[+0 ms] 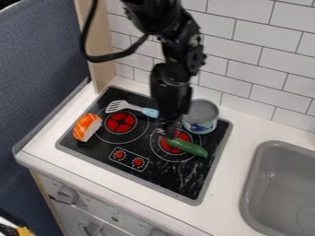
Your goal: Move the sashimi from the left side of the stove to the right down corner
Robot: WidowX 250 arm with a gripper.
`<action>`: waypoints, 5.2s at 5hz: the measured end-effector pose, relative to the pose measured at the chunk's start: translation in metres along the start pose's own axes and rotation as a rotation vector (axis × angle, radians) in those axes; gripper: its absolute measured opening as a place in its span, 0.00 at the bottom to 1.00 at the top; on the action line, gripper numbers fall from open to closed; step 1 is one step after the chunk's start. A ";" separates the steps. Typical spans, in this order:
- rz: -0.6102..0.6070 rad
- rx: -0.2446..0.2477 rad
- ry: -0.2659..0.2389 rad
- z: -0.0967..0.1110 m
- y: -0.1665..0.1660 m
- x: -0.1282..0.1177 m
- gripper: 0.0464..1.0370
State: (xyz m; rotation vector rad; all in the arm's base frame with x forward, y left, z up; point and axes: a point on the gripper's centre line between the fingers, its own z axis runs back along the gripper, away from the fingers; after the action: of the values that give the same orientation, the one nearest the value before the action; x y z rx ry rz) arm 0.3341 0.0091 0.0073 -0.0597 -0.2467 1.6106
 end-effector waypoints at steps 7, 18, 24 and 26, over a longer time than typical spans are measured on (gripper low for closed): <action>-1.056 0.009 -0.131 -0.011 0.028 0.134 0.96; -0.817 0.033 -0.081 -0.027 0.026 0.099 0.54; -0.621 -0.037 0.024 -0.034 0.055 -0.040 0.54; -0.658 -0.013 0.058 -0.046 0.061 -0.047 0.62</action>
State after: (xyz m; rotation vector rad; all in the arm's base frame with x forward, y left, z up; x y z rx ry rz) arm 0.2856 -0.0339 -0.0544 -0.0302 -0.2039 0.9512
